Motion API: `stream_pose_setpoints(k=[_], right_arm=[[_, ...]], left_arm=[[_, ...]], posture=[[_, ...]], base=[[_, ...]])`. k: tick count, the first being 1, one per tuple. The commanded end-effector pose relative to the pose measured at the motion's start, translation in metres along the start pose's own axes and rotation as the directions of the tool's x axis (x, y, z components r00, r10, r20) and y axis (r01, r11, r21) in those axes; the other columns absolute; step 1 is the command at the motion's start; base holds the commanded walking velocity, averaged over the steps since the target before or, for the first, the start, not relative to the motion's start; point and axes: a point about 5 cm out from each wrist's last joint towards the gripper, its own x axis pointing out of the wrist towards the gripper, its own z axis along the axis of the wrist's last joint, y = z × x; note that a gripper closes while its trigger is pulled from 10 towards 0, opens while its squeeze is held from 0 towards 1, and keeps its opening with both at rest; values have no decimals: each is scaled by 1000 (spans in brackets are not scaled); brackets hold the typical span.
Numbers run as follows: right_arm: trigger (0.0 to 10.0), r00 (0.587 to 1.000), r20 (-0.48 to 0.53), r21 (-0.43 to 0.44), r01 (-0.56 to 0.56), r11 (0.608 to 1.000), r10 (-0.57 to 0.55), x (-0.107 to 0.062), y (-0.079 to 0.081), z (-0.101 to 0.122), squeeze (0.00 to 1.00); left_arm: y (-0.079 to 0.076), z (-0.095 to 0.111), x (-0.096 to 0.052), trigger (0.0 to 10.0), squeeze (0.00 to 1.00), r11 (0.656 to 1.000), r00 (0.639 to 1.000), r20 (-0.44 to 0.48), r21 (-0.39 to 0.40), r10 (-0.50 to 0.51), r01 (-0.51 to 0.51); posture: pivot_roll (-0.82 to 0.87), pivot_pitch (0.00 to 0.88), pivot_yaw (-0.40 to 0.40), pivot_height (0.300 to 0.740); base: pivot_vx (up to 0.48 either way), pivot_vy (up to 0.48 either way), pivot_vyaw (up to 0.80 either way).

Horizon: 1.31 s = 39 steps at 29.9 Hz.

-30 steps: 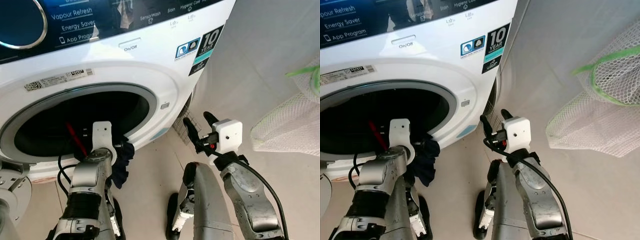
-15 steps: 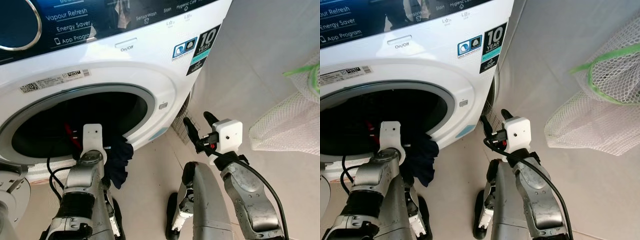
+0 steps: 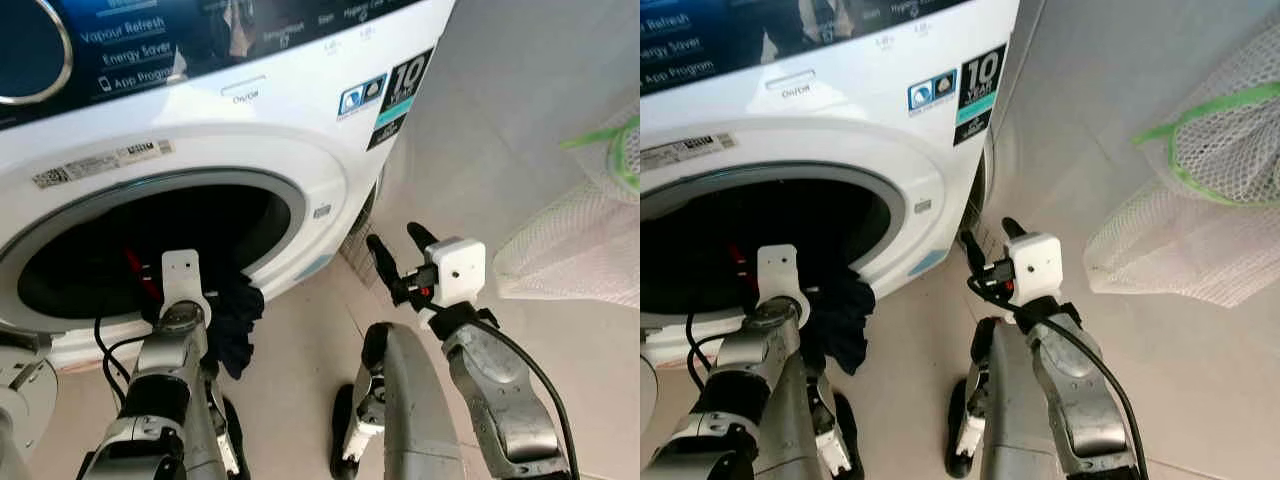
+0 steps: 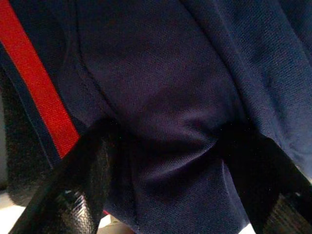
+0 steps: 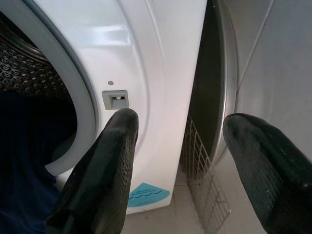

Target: Clothes washing

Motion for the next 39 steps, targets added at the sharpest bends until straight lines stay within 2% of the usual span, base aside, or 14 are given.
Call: stream_pose_setpoints(k=[1,21,31,35,39], right_arm=[[10000,1000,-22,1,7,1000,-7,-6,-3,-4,0],[10000,1000,-21,-4,-3,1000,3,-6,-2,-4,0],[10000,1000,-22,-5,-3,1000,3,-5,-3,-4,0],[10000,1000,-23,-7,-1,1000,1,-5,-4,-3,0],[10000,1000,-23,-10,2,1000,-2,-5,-6,-3,0]], left_arm=[[4,-13,2,0,0,1000,999,-38,-10,17,-17],[5,-13,5,0,0,998,999,-30,-67,14,-16],[12,-12,6,0,0,995,999,-32,-93,33,-36],[18,-7,9,0,0,995,999,-15,-87,49,-50],[34,12,15,0,0,995,996,42,-53,83,-81]], posture=[[1,389,-151,511],[-6,358,-150,511],[-1,364,-157,511],[-3,366,-158,511],[-6,369,-161,511]], base=[[0,0,0],[0,0,0],[0,0,0],[0,0,0],[0,0,0]])
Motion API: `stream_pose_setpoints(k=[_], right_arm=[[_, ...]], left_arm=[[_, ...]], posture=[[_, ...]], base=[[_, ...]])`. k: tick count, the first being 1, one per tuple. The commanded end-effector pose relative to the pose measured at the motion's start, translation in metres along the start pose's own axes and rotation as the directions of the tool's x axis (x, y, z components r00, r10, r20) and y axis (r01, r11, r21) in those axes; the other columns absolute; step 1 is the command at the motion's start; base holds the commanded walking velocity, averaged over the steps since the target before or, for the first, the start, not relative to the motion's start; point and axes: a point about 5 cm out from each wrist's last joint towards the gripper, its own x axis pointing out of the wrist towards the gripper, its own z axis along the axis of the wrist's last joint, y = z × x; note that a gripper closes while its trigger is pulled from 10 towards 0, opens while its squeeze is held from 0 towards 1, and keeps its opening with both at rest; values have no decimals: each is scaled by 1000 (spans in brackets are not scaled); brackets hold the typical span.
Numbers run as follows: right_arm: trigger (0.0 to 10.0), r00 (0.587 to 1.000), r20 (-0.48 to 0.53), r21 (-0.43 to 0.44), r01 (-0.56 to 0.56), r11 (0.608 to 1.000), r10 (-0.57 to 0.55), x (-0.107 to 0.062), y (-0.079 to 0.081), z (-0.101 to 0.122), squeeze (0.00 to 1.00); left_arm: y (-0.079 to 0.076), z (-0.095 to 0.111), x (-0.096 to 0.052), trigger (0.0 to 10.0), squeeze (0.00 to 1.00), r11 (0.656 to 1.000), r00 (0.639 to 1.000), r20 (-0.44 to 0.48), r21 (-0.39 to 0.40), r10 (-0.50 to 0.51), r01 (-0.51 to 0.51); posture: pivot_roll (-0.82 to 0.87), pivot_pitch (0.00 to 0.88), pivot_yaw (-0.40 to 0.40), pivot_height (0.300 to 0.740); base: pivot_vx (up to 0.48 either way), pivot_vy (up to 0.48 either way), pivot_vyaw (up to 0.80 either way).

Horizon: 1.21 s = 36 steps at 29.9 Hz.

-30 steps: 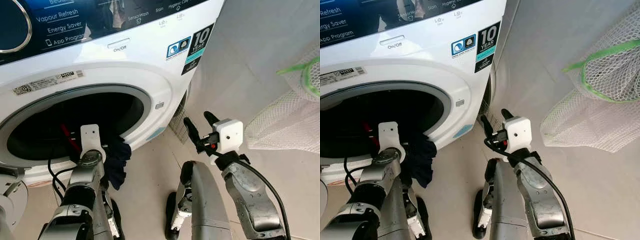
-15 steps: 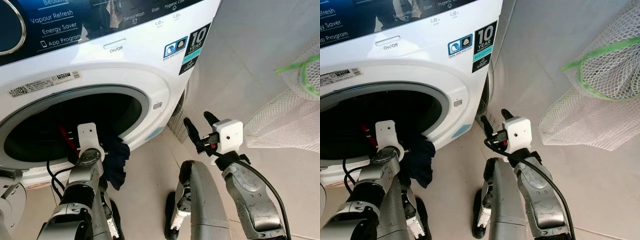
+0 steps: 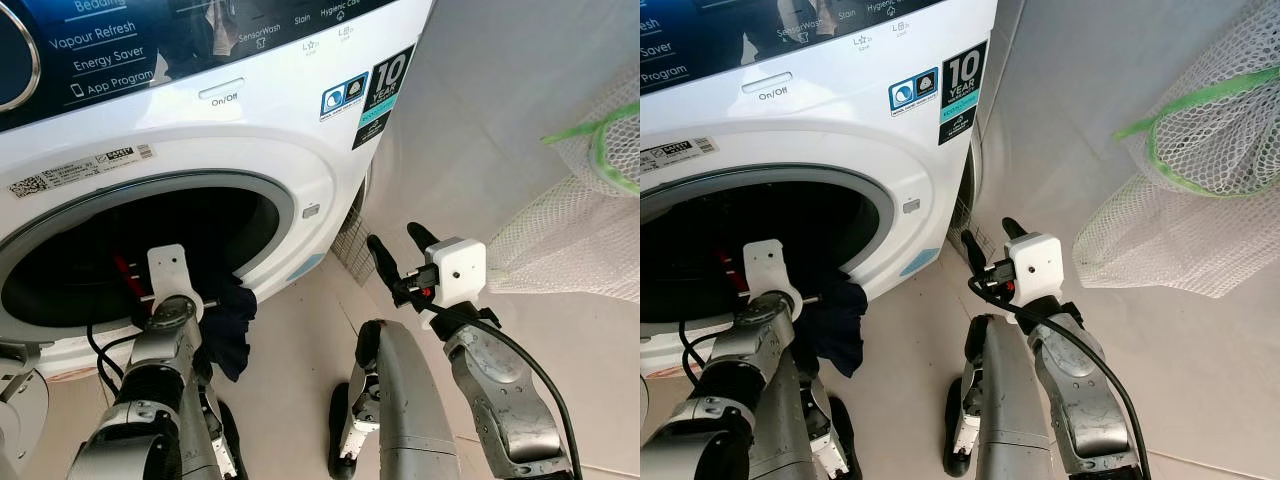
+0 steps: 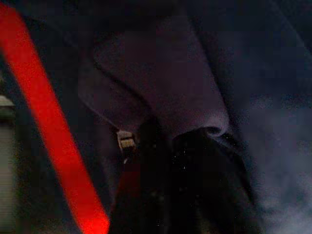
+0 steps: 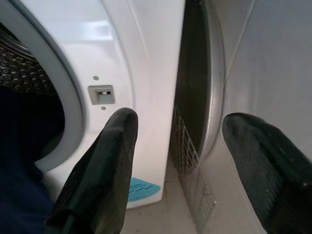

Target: Clothes washing

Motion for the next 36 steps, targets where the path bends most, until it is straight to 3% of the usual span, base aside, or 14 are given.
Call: stream_pose_setpoints(k=[1,3,4,8,9,17,18,20,23,26,27,28,30,36], right_arm=[[10000,1000,-22,1,14,1000,-14,-5,-5,-3,0],[10000,1000,-22,-1,16,1000,-16,-5,-6,-4,0],[10000,1000,-22,-1,16,1000,-16,-5,-5,-4,0],[10000,1000,-22,0,15,1000,-15,-4,-5,-3,0],[10000,1000,-22,0,14,1000,-14,-4,-5,-3,0],[10000,1000,-21,-5,18,1000,-18,-4,-7,-3,0],[10000,1000,-21,-4,19,1000,-19,-4,-7,-3,0],[10000,1000,-22,-5,21,1000,-21,-4,-7,-3,0],[10000,999,-22,-5,24,1000,-24,-5,-7,-3,0],[10000,999,-24,-7,30,1000,-30,-6,-7,-3,0],[10000,999,-24,-7,30,1000,-30,-6,-7,-3,0],[10000,999,-25,-9,30,999,-31,-7,-8,-3,0],[10000,999,-24,-11,31,999,-31,-7,-9,-3,0],[10000,999,-20,-19,39,999,-40,-7,-11,-2,0]], left_arm=[[14,9,5,0,0,999,999,35,29,39,-40],[29,31,9,0,0,994,991,103,66,81,-88],[44,49,12,0,0,983,980,151,108,130,-147],[60,71,14,157,0,967,964,205,155,169,-203],[68,84,14,10000,0,963,954,237,153,184,-223],[93,121,9,10000,0,913,904,347,226,250,-339],[101,129,6,10000,0,888,872,385,217,304,-405],[107,136,4,10000,0,870,838,414,182,355,-458],[101,132,6,10000,0,878,867,391,234,308,-417],[77,111,14,10000,0,919,951,284,328,124,-218],[77,111,14,10000,0,919,951,284,328,124,-218],[64,105,15,10000,0,906,963,267,399,29,-138],[54,101,16,10000,0,902,966,257,425,-37,-78],[45,110,15,10000,0,889,955,280,456,-96,-45]], posture=[[-5,369,-162,511],[-3,370,-161,511],[-4,371,-163,511],[-3,371,-165,511],[-3,372,-166,511],[-2,378,-164,511],[-2,378,-164,511],[-6,383,-162,511],[-11,382,-161,511],[-15,376,-161,511],[-15,376,-161,511],[-18,375,-161,511],[-23,371,-161,511],[-33,361,-159,511]], base=[[0,0,0],[0,0,0],[0,0,0],[0,0,0],[0,0,0],[0,0,0],[0,0,0],[0,0,0],[0,0,0],[0,0,0],[0,0,0],[0,0,0],[0,0,0],[0,0,0]])
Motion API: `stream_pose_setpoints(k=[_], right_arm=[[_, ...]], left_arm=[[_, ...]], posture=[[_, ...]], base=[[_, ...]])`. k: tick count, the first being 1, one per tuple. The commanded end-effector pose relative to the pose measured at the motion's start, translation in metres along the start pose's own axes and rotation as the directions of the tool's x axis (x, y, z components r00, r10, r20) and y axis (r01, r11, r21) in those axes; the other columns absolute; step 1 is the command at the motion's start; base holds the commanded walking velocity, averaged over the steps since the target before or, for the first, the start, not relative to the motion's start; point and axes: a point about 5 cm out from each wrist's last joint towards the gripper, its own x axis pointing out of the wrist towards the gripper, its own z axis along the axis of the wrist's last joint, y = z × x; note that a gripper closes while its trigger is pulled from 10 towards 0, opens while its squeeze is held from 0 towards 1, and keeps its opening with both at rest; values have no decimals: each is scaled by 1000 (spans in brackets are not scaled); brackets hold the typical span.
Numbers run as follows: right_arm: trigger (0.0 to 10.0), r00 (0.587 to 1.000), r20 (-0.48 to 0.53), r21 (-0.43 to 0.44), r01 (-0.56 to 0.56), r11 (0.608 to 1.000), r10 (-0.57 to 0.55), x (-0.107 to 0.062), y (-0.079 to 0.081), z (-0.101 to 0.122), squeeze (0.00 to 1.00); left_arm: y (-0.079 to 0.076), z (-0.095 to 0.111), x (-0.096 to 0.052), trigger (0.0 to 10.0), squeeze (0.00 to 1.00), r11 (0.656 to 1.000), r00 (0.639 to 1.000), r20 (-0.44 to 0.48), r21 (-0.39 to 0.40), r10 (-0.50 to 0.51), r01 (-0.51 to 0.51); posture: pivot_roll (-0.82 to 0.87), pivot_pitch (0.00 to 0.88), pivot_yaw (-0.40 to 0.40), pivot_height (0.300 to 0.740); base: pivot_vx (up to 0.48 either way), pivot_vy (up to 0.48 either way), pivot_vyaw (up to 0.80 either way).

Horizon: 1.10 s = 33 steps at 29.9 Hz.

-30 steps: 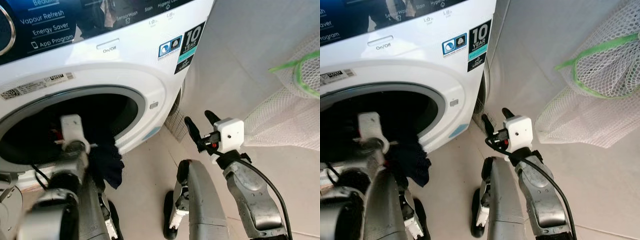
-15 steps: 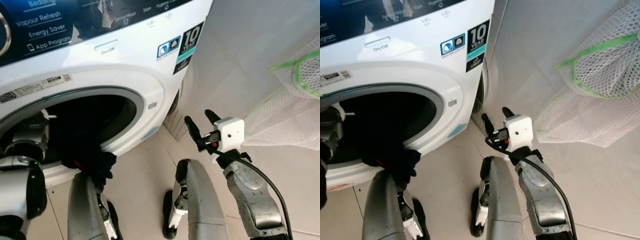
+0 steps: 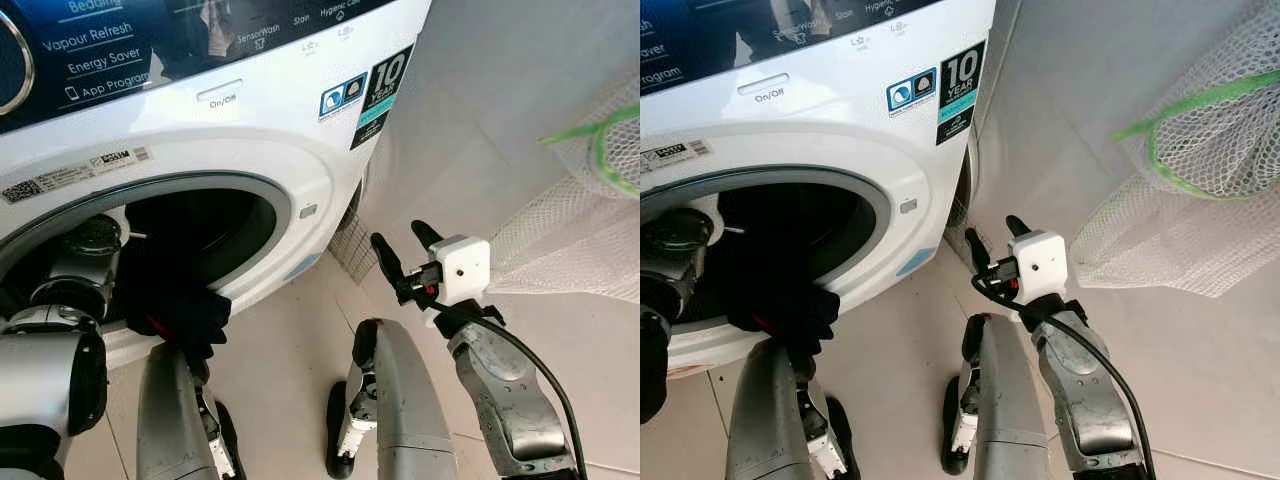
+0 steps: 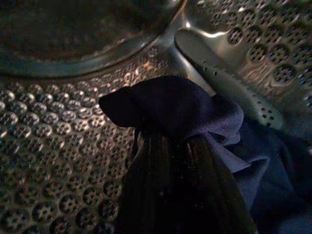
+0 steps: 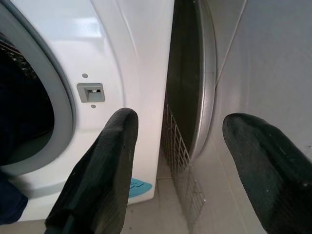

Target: Clothes washing

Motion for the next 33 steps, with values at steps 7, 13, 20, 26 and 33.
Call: stream_pose_setpoints(k=[7,13,20,26,33], right_arm=[[10000,1000,-18,2,26,1000,-26,-7,-4,-3,0],[10000,1000,-19,2,23,1000,-23,-7,-5,-3,0],[10000,999,-23,4,23,1000,-23,-7,-5,-4,0],[10000,999,-23,6,23,1000,-23,-7,-4,-4,0],[10000,999,-24,9,25,1000,-25,-7,-3,-4,0]], left_arm=[[-9,-14,-3,10000,0,982,986,-65,102,-155,162],[-6,-20,-4,10000,1000,987,987,-85,71,-136,143],[-10,-23,-6,10000,1000,978,976,-89,53,-197,202],[-16,-23,-6,10000,1000,970,967,-83,27,-239,242],[-21,-23,-7,10000,1000,963,960,-82,5,-269,271]], posture=[[-33,361,-159,511],[-28,371,-163,511],[-23,386,-165,511],[-21,392,-162,511],[-17,394,-158,511]], base=[[0,0,0],[0,0,0],[0,0,0],[0,0,0],[0,0,0]])
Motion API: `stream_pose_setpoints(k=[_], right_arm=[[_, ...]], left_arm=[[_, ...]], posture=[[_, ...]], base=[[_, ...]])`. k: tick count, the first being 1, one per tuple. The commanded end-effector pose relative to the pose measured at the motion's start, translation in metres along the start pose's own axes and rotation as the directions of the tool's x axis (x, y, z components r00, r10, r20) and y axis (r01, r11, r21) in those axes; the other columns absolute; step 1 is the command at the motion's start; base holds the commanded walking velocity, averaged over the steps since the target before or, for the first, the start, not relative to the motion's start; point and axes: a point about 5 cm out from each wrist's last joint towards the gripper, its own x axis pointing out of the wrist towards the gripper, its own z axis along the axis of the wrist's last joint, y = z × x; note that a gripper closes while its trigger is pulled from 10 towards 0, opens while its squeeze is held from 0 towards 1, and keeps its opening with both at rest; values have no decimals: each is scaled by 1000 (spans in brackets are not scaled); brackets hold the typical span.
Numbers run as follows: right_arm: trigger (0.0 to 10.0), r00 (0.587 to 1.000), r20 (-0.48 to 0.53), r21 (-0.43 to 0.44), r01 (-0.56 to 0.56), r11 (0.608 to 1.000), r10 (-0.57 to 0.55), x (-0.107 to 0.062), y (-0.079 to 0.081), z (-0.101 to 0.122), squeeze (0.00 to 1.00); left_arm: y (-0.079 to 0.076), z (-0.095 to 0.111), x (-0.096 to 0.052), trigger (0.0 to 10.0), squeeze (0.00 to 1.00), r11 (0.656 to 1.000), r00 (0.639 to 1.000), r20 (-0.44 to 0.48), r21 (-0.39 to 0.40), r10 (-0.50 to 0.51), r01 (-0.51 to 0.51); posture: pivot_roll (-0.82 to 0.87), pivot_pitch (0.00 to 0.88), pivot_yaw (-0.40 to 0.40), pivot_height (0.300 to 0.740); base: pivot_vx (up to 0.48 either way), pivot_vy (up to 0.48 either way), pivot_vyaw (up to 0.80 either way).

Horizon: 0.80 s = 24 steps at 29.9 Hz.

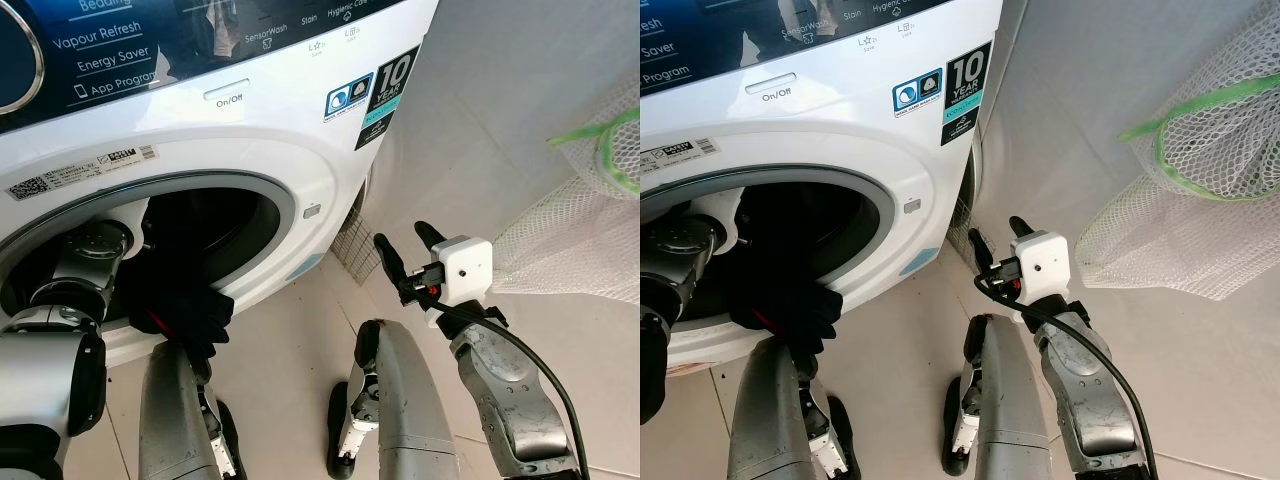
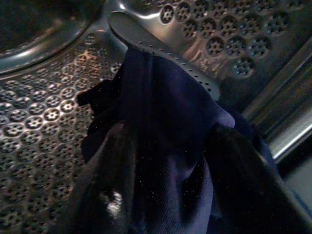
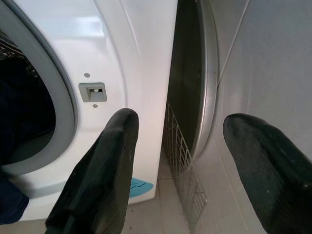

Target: Clothes washing

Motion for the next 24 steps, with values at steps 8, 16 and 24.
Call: stream_pose_setpoints(k=[8,16,24], right_arm=[[10000,1000,-18,9,17,1000,-17,-6,-2,-3,0],[10000,1000,-18,9,17,1000,-17,-5,-1,-3,0],[10000,1000,-18,11,17,1000,-17,-5,-1,-4,0]], left_arm=[[-8,-15,-2,10000,1000,999,999,-37,-33,-32,31],[-11,-17,-2,10000,1000,998,999,-36,-44,-36,34],[-12,-15,-1,10000,1000,996,999,-21,-76,-39,37]], posture=[[-15,394,-155,511],[-13,395,-153,511],[-10,393,-152,511]], base=[[0,0,0],[0,0,0],[0,0,0]])
